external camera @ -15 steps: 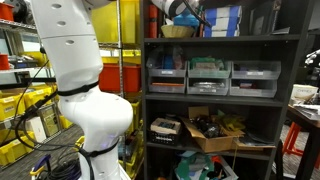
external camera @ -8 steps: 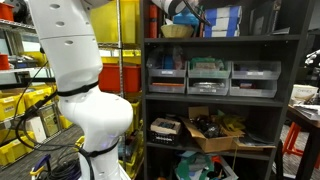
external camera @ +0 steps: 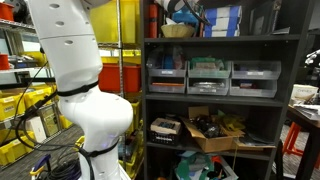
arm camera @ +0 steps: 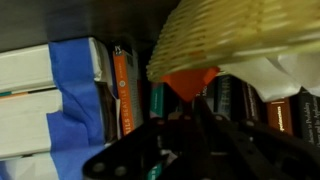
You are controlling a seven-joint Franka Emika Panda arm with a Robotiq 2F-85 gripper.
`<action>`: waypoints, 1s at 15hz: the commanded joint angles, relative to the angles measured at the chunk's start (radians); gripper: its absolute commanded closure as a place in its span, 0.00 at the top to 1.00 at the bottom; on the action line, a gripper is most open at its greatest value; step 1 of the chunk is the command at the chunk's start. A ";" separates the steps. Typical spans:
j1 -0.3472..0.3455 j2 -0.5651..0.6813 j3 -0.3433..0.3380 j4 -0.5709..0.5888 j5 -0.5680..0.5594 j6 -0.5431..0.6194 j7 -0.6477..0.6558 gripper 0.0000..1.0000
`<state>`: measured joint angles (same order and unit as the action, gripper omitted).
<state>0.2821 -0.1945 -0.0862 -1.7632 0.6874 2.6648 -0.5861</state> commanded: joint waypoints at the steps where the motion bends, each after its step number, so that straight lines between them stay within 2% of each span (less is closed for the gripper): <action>1: 0.011 0.003 -0.014 0.034 0.055 -0.013 -0.032 0.00; 5: -0.001 0.003 -0.013 0.044 0.056 -0.026 -0.009 0.00; 6: -0.009 -0.005 -0.012 0.033 0.038 -0.038 0.009 0.25; 7: -0.012 -0.016 -0.014 0.018 0.034 -0.037 0.010 0.26; 9: -0.022 -0.032 -0.019 0.005 0.027 -0.069 0.030 0.36; 15: -0.072 -0.079 -0.006 0.005 0.065 -0.159 0.027 0.79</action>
<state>0.2361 -0.2276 -0.1018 -1.7424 0.7307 2.5627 -0.5696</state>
